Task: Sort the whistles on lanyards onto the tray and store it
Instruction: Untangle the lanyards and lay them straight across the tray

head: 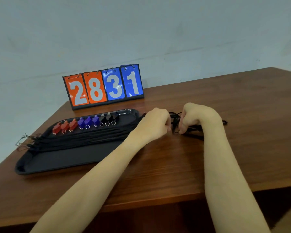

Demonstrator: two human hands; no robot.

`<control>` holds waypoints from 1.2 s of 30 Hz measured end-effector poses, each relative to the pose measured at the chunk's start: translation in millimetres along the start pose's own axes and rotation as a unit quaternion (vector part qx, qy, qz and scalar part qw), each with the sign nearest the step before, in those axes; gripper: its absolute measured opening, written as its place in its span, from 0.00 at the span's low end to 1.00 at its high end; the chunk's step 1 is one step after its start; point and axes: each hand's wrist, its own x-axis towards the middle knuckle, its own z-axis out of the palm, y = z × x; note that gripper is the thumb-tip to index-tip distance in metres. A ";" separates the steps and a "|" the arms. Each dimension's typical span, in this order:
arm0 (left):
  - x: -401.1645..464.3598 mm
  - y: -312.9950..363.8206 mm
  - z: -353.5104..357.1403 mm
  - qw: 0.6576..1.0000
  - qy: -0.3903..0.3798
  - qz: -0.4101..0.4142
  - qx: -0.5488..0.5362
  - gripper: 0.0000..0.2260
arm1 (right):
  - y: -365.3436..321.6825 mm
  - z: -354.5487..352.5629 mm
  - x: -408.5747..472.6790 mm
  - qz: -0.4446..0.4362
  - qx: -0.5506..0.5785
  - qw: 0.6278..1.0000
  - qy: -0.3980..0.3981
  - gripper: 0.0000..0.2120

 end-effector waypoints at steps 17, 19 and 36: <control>-3.5 -41.1 -37.6 0.722 0.233 -0.212 -0.616 0.05 | 0.2 -7.7 -9.1 -0.118 0.199 0.969 0.092 0.17; -6.7 -41.4 -44.6 0.628 0.219 -0.195 -0.720 0.05 | 0.5 -8.8 -8.9 -0.130 0.241 0.953 0.131 0.19; -15.6 -104.3 -63.3 0.413 0.397 -0.178 -0.800 0.09 | 10.4 -10.5 1.0 -0.051 0.321 0.873 0.363 0.28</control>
